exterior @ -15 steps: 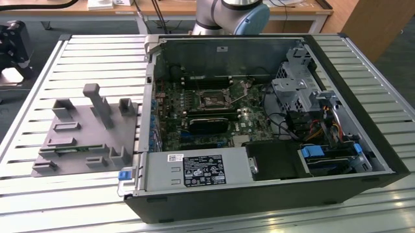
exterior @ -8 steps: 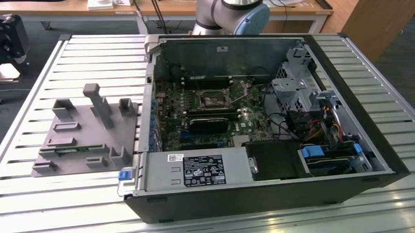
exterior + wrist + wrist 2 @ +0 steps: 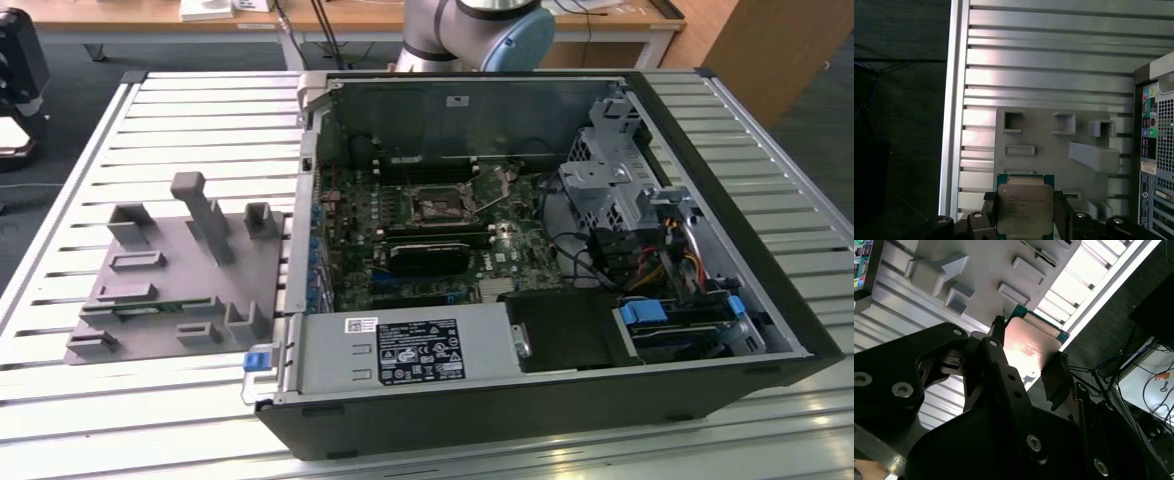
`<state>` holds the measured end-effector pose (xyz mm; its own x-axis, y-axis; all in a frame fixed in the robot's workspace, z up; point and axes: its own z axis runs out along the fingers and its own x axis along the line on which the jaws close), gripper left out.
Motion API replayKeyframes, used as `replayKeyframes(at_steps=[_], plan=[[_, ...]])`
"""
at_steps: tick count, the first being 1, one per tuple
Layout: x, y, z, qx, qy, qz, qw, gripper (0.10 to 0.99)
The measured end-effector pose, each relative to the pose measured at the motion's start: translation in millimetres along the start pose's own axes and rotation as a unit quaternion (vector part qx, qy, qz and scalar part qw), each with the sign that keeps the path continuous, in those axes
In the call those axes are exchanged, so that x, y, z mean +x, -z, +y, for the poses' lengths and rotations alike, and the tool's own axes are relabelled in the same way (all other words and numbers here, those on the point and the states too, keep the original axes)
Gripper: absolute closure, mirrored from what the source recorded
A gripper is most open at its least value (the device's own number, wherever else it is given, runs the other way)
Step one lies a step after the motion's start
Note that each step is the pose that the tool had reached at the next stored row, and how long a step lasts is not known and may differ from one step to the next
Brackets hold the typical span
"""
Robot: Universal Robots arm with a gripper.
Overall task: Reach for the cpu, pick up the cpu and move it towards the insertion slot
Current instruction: 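Pick up the cpu and move it towards the insertion slot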
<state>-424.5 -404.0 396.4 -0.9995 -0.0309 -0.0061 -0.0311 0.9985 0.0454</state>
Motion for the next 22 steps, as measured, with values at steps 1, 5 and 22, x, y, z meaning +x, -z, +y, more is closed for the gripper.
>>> replayKeyframes(at_steps=[1,5,22], plan=[[0.0,2.0,0.1,0.0000,0.000,0.0000,1.0000,0.545],[-0.1,9.5,0.5,0.0000,0.000,0.0000,1.0000,0.545],[-19.8,18.2,0.3,0.0000,0.000,0.0000,1.0000,0.545]])
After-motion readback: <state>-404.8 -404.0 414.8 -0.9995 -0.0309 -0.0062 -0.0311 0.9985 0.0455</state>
